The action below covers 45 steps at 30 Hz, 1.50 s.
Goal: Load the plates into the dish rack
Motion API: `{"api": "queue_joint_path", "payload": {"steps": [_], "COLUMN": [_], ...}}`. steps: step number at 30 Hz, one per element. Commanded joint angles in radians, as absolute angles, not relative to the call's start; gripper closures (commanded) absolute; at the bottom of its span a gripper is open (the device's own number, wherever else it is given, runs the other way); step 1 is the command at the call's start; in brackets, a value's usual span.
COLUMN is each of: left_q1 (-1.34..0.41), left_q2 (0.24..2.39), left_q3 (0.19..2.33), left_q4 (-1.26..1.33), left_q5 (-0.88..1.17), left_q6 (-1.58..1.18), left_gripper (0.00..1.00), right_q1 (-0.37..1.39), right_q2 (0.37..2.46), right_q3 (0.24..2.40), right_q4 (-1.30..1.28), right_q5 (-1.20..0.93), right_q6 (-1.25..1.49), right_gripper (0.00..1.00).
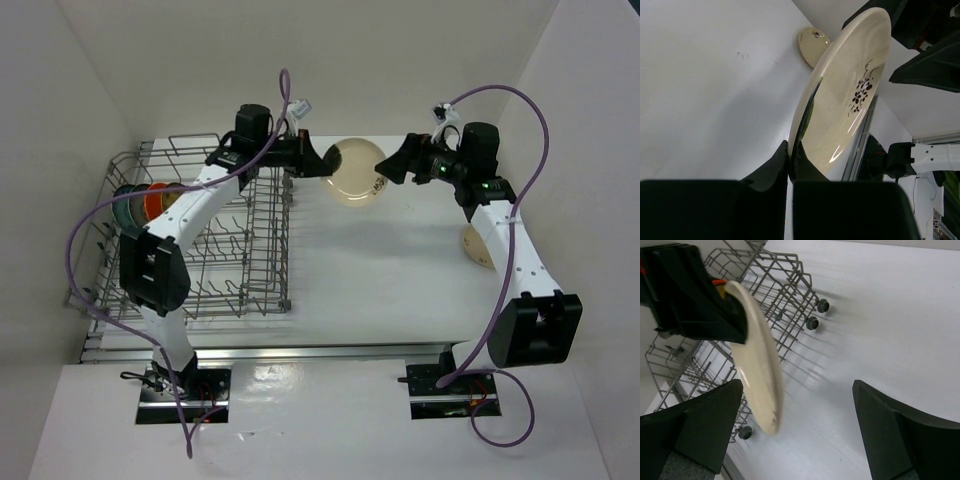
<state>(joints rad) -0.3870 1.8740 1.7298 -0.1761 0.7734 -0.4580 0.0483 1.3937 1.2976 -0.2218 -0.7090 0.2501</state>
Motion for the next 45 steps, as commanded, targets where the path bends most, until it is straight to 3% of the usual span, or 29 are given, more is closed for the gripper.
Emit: {"api": "queue_joint_path", "payload": {"steps": [1, 9, 15, 20, 32, 38, 45], "left_q1": [-0.313, -0.017, 0.135, 0.147, 0.147, 0.147, 0.147], "left_q2": [1.711, 1.419, 1.308, 1.363, 1.486, 1.486, 1.486], "left_q3": [1.787, 1.704, 1.589, 1.530, 1.494, 1.483, 1.492], "left_q4": [-0.138, -0.345, -0.489, -0.618, -0.603, -0.594, -0.612], "left_q5": [0.746, 0.366, 0.175, 0.020, -0.120, -0.109, -0.280], "left_q6": [-0.428, -0.283, -0.169, -0.098, -0.057, -0.057, -0.038], "left_gripper": [1.00, 1.00, 1.00, 1.00, 1.00, 1.00, 1.00], "right_q1": [0.051, 0.051, 0.051, 0.051, 0.051, 0.051, 0.051], "right_q2": [1.353, 1.285, 1.361, 1.454, 1.539, 1.582, 1.634], "right_q3": [1.329, 1.178, 1.160, 1.201, 1.210, 1.245, 1.255], "right_q4": [-0.210, -0.210, -0.226, -0.212, -0.241, -0.241, -0.253], "right_q5": [-0.651, -0.369, -0.406, -0.417, -0.259, -0.279, -0.232], "right_q6": [0.239, 0.213, 0.213, 0.213, 0.224, 0.224, 0.253], "right_gripper": [0.00, 0.00, 0.00, 0.00, 0.00, 0.00, 0.00]}}
